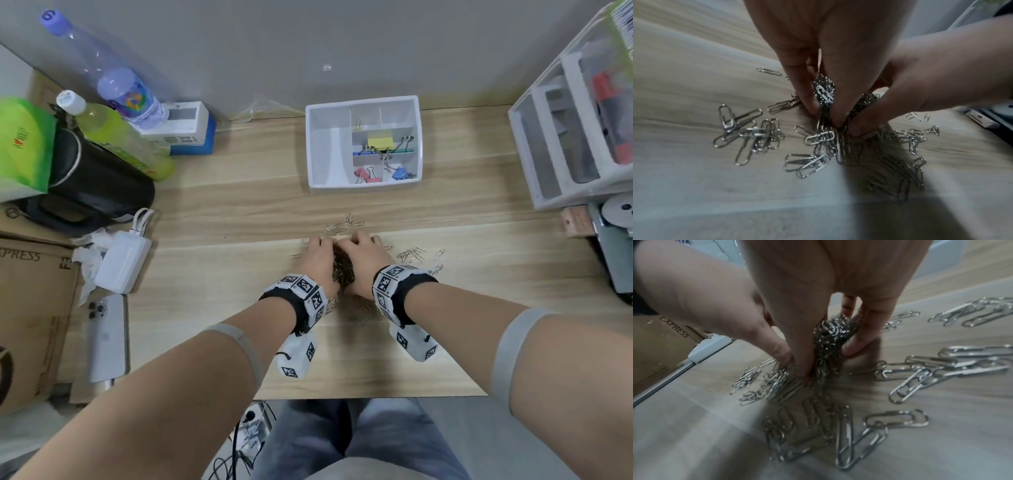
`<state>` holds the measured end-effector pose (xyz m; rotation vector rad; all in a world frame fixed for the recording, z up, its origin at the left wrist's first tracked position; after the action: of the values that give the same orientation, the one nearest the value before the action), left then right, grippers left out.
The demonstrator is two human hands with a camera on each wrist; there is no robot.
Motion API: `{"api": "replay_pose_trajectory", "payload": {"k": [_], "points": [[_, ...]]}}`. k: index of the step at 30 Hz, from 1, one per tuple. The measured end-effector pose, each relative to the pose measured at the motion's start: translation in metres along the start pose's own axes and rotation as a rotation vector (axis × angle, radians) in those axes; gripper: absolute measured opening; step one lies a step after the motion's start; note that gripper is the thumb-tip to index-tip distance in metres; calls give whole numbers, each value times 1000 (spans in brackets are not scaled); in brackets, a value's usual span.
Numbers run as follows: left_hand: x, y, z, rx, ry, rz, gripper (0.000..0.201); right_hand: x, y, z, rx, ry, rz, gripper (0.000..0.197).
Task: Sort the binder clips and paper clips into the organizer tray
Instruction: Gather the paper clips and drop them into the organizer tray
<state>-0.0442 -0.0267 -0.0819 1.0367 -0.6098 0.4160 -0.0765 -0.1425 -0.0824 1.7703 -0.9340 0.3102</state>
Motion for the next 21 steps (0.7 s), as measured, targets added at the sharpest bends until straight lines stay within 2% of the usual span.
{"api": "replay_pose_trajectory", "payload": {"k": [3,7,17,21], "points": [[1,-3,4,-17,7,-16,53,-4,-2,-3,19,-49,25,66],[6,-8,10,13,25,-49,45,-1,-4,-7,37,-128,62,48],[24,-7,19,92,34,-126,39,26,-1,-15,23,-275,76,28],[41,-2,24,81,19,-154,33,37,1,-19,-21,-344,30,27]]}}
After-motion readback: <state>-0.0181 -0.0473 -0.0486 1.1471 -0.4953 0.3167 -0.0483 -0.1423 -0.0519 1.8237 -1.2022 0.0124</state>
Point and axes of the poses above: each hand's wrist, its own y-axis away from the middle knuckle, its own x-axis out of the back of the hand, z = x × y, the point moved 3 cm from there along -y, towards the middle knuckle, and after that the axes turned 12 degrees about -z, right-handed, at the moved point
